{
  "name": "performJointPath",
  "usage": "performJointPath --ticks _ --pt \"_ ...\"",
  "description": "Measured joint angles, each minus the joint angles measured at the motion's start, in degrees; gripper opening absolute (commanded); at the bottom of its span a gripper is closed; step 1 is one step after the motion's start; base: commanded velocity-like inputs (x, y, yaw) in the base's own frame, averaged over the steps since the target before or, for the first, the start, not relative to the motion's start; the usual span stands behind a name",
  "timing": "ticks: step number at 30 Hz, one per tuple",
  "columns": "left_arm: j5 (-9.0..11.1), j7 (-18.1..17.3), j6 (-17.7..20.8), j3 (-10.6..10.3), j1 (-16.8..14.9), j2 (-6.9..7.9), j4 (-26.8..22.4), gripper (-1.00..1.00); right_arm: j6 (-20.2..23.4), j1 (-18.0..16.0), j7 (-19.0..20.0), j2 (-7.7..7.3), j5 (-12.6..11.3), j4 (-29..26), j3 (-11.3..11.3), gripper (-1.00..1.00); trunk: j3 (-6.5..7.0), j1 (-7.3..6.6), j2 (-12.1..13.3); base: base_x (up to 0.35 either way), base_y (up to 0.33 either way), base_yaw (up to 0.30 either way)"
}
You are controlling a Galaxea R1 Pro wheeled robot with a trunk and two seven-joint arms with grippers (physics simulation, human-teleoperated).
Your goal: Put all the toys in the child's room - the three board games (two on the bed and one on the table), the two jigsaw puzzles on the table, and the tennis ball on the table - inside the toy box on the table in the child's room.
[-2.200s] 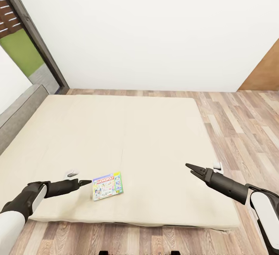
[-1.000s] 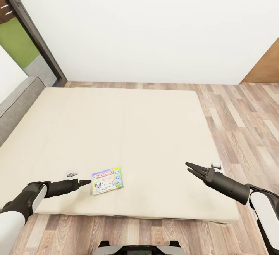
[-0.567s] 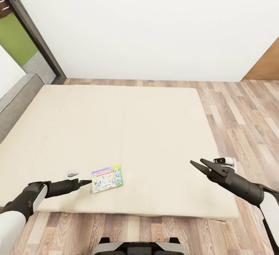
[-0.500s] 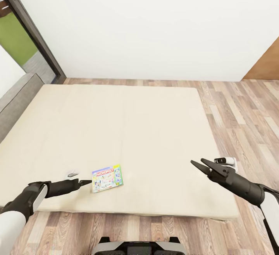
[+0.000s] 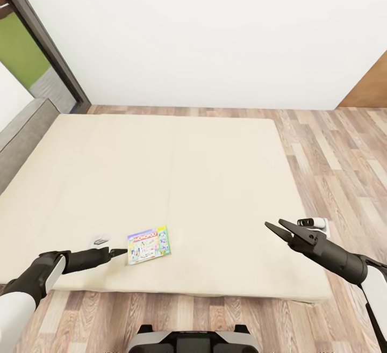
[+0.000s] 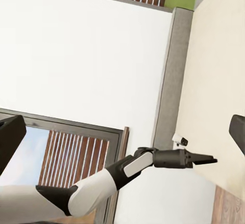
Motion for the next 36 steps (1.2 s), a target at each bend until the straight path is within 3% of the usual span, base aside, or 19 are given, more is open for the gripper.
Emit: performJointPath --ticks 8,12,16,21,29,36 --pt "0.1 0.4 0.8 0.1 -0.1 -0.21 -3.8 1.00 0.0 0.0 -0.6 0.47 0.4 0.0 0.5 1.00 -0.67 0.00 0.0 0.000 0.000 0.000" --pt "0.1 1.7 2.0 0.1 -1.5 -1.18 -4.5 1.00 0.0 0.0 -4.7 0.79 1.7 0.1 2.1 1.00 -1.05 0.00 0.0 0.000 0.000 0.000" --pt "0.1 6.8 3.4 0.0 -4.2 -3.02 -4.7 1.00 0.0 0.0 -7.9 0.91 2.3 0.1 3.5 1.00 -1.42 0.00 0.0 0.000 0.000 0.000" --pt "0.2 10.2 3.9 0.0 -5.0 -3.58 -4.7 1.00 0.0 0.0 -8.6 0.88 2.5 0.0 3.6 1.00 -1.90 0.00 0.0 0.000 0.000 0.000" --pt "0.1 11.1 5.9 -0.1 -5.2 -3.56 -4.7 1.00 0.0 0.0 -8.8 0.88 2.5 0.0 3.5 1.00 -2.65 0.00 0.0 0.000 0.000 0.000" --pt "0.1 10.6 7.9 0.0 -7.4 -2.65 -4.7 1.00 0.0 0.0 -8.9 0.95 2.5 0.1 3.9 1.00 -3.31 0.00 0.0 0.000 0.000 0.000"
